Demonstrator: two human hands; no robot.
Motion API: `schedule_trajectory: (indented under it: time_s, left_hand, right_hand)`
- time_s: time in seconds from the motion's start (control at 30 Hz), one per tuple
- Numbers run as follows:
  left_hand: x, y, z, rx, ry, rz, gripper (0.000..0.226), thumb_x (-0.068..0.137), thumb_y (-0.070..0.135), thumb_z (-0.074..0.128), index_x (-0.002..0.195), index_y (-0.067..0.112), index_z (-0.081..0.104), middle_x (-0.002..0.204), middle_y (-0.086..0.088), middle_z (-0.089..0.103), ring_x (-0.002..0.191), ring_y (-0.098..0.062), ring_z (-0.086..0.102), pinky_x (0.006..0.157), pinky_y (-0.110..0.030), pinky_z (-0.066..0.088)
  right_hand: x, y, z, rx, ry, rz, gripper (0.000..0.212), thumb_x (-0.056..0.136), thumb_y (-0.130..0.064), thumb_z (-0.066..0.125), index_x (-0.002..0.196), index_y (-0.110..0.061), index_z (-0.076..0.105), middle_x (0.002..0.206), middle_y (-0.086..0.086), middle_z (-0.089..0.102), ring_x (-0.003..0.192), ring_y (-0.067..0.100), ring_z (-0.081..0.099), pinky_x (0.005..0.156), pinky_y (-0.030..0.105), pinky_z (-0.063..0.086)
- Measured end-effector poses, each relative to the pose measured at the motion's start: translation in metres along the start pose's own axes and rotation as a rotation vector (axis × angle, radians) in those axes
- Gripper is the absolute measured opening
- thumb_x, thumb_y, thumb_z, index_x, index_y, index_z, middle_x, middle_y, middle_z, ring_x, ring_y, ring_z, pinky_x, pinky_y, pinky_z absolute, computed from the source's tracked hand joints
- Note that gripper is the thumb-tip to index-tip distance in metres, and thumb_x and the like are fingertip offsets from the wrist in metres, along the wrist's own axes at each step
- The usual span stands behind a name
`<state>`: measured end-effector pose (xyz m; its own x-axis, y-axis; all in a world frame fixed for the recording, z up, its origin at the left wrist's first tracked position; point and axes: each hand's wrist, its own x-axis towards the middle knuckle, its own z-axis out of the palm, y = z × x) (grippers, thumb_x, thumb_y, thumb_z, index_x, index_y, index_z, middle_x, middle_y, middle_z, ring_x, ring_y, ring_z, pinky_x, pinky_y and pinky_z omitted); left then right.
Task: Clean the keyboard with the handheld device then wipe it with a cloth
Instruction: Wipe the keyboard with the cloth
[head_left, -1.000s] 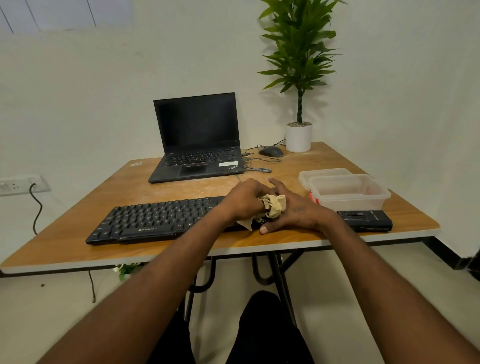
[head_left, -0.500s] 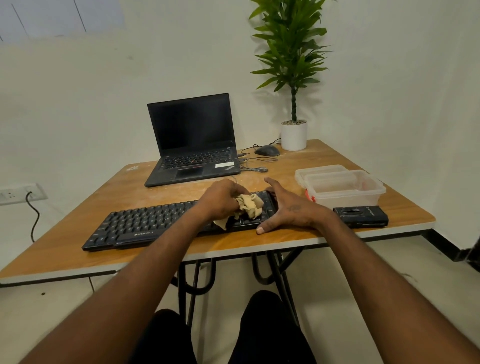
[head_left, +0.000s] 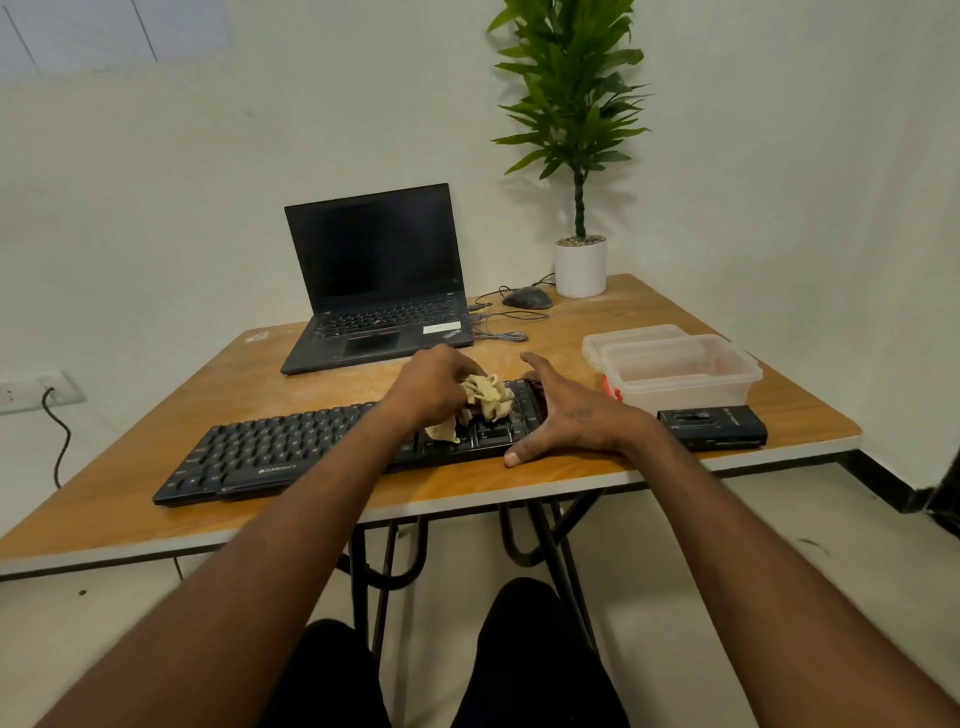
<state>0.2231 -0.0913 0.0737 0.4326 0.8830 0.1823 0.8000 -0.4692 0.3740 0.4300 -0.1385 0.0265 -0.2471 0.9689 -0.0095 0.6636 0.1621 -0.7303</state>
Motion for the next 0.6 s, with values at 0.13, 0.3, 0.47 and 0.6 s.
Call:
schedule_trajectory:
  time_s: [0.13, 0.3, 0.47, 0.6]
  left_hand:
    - [0.001, -0.001, -0.001, -0.007, -0.009, -0.001, 0.037, 0.094, 0.0, 0.062, 0.125, 0.017, 0.072, 0.124, -0.006, 0.071, 0.109, -0.018, 0.064, 0.084, -0.029, 0.053]
    - [0.005, 0.022, 0.014, -0.054, -0.002, 0.061, 0.034, 0.092, 0.004, 0.067, 0.122, 0.018, 0.074, 0.114, -0.003, 0.075, 0.104, -0.018, 0.066, 0.087, -0.036, 0.057]
    - [0.007, 0.019, 0.009, -0.017, 0.014, 0.05, 0.034, 0.094, 0.004, 0.064, 0.125, 0.016, 0.072, 0.119, -0.005, 0.073, 0.102, -0.015, 0.063, 0.08, -0.027, 0.05]
    - [0.004, -0.015, -0.009, 0.057, 0.011, -0.03, 0.032, 0.096, 0.004, 0.061, 0.124, 0.014, 0.071, 0.119, -0.006, 0.071, 0.095, -0.012, 0.061, 0.077, -0.025, 0.049]
  right_hand:
    - [0.0, -0.001, -0.001, 0.015, -0.002, -0.003, 0.14, 0.061, -0.049, 0.094, 0.158, -0.039, -0.006, 0.168, 0.002, 0.016, 0.15, 0.032, 0.024, 0.116, 0.04, 0.026]
    - [0.001, -0.001, 0.001, 0.033, -0.01, 0.015, 0.14, 0.062, -0.046, 0.094, 0.158, -0.038, -0.007, 0.166, 0.007, 0.021, 0.148, 0.032, 0.028, 0.113, 0.037, 0.028]
    - [0.001, 0.0, 0.0, 0.023, -0.009, 0.008, 0.139, 0.063, -0.046, 0.094, 0.158, -0.037, -0.006, 0.167, 0.005, 0.019, 0.148, 0.031, 0.026, 0.108, 0.031, 0.026]
    - [0.0, 0.0, -0.001, 0.04, -0.01, 0.008, 0.138, 0.063, -0.043, 0.094, 0.158, -0.038, -0.005, 0.165, 0.004, 0.021, 0.144, 0.028, 0.034, 0.105, 0.029, 0.031]
